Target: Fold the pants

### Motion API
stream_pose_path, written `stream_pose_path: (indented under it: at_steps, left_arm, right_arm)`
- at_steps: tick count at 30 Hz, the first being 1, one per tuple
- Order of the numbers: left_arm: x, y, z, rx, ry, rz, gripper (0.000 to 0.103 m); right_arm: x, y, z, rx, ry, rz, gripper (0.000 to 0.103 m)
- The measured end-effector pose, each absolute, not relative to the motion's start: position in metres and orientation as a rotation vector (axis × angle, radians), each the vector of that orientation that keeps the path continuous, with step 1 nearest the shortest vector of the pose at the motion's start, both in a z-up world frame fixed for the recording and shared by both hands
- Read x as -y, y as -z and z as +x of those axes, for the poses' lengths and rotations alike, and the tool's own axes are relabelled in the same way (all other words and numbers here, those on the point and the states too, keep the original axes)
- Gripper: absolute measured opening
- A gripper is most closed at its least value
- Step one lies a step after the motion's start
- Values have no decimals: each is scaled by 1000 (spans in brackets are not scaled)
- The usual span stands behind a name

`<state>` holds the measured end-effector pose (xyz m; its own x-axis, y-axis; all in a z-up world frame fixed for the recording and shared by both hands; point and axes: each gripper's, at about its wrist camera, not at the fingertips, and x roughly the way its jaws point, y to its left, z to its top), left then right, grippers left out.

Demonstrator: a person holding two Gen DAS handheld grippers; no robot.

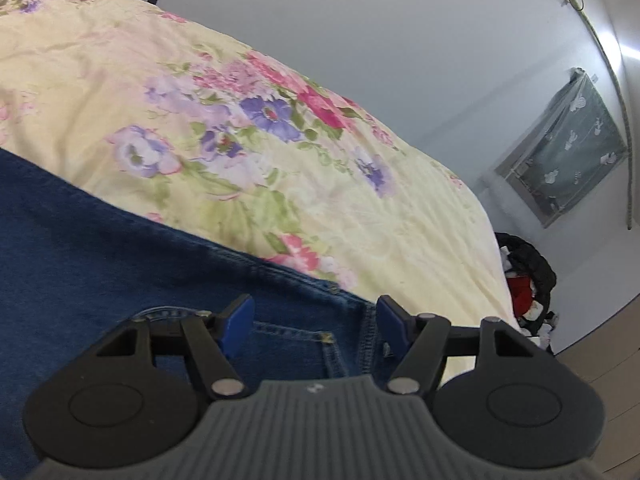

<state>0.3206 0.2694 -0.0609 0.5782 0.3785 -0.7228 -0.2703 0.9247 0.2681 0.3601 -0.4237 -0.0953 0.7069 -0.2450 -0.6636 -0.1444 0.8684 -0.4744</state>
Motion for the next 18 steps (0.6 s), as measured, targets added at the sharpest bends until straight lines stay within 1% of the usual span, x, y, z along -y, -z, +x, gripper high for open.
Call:
stream_pose_path:
  at_steps: [2, 7, 11, 13, 15, 17, 18]
  left_arm:
    - [-288, 66, 313, -864, -368, 27, 58]
    - [-327, 90, 316, -811, -341, -228, 58]
    - [-352, 114, 329, -775, -337, -371, 58]
    - [-359, 127, 338, -782, -336, -398, 58]
    - [-363, 140, 347, -810, -340, -387, 51]
    - [-364, 153, 357, -854, -322, -375, 47]
    - [-361, 157, 362, -866, -322, -350, 47]
  right_arm:
    - [411, 103, 350, -816, 36, -522, 64]
    - [388, 122, 341, -846, 23, -546, 64]
    - [381, 130, 342, -869, 55, -550, 64]
    - [378, 133, 344, -873, 66, -567, 64]
    - [375, 135, 348, -880, 77, -583, 64]
    - [372, 137, 352, -888, 84, -598, 65]
    - [371, 138, 354, -892, 88, -604, 65]
